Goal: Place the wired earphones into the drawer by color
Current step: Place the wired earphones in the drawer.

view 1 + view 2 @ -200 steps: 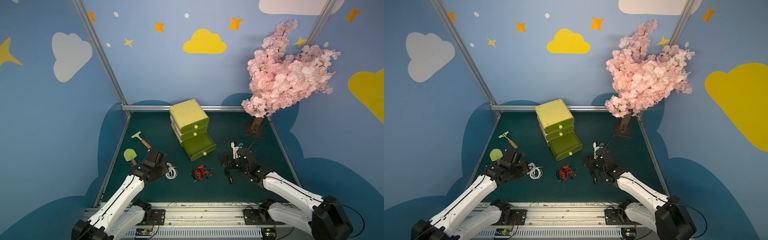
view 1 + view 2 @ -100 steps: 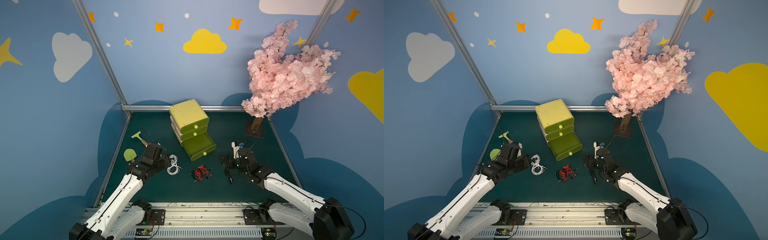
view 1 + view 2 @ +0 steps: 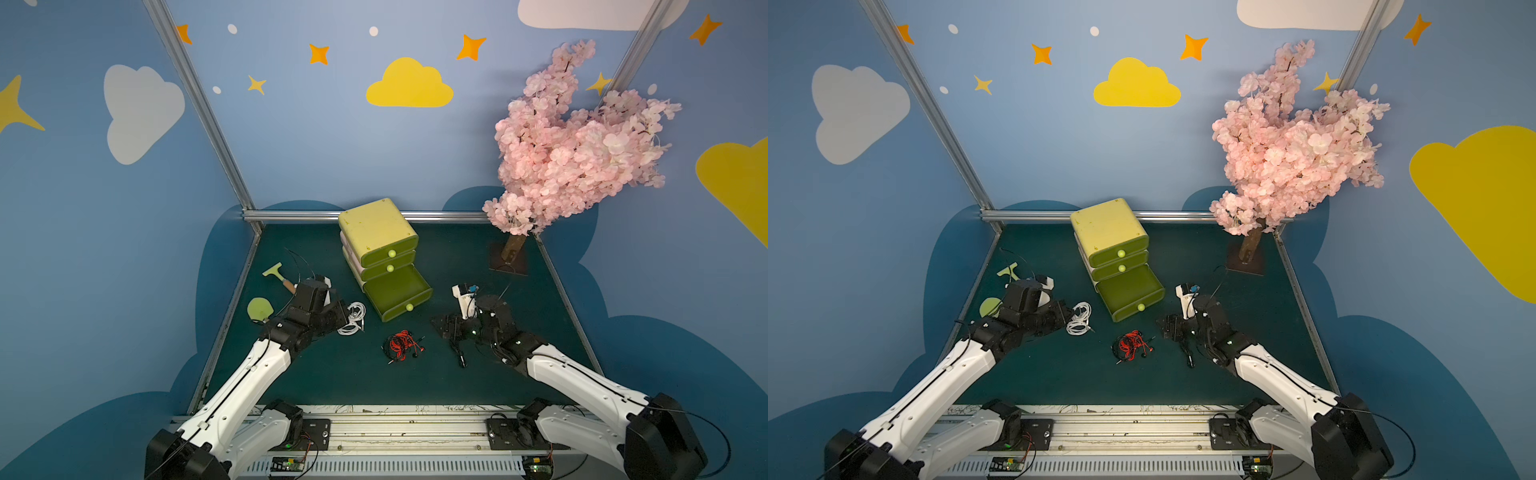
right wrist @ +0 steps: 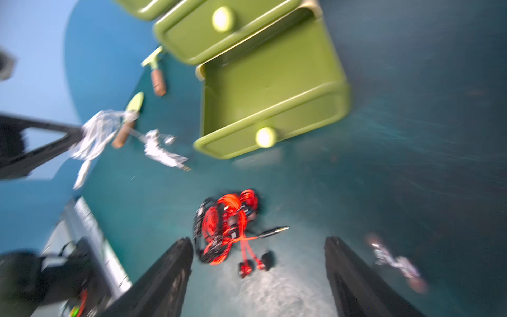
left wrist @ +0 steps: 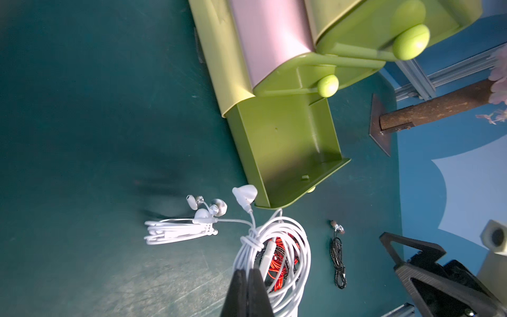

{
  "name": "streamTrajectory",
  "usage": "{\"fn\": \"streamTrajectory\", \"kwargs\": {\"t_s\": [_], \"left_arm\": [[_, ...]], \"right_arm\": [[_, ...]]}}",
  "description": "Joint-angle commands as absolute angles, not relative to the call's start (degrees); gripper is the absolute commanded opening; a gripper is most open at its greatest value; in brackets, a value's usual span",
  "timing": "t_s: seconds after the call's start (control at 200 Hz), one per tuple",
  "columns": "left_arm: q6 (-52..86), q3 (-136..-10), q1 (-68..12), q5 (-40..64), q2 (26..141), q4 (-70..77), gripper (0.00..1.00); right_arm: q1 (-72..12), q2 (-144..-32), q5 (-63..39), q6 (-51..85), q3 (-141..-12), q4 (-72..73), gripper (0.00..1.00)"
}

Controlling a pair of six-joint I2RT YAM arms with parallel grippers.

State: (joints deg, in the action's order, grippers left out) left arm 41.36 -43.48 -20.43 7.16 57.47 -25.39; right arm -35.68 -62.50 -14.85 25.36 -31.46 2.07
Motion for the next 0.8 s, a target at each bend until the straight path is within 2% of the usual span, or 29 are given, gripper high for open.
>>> {"fn": "streamTrajectory", "kwargs": {"t_s": [0.0,0.15,0.3,0.596,0.791], "left_arm": [[41.87,-43.46,-20.58,10.81,57.48,-21.30,0.03],[42.23,-42.33,-20.62,11.70,56.56,-20.16,0.03],[42.32,-41.48,-20.57,11.79,55.36,-20.08,0.03],[41.54,-41.48,-20.64,12.97,54.70,-16.93,0.04],[42.25,-42.05,-20.72,13.95,57.41,-13.22,0.03]], "right_arm": [[-36.49,-64.74,-27.61,20.86,-34.59,4.80,0.79],[-38.23,-67.70,-33.93,20.34,-35.39,7.47,0.79],[-39.87,-70.72,-35.34,21.31,-36.21,9.97,0.76],[-40.43,-69.74,-30.68,22.40,-36.12,10.50,0.77],[-40.31,-66.29,-23.83,23.09,-35.18,8.98,0.81]]}}
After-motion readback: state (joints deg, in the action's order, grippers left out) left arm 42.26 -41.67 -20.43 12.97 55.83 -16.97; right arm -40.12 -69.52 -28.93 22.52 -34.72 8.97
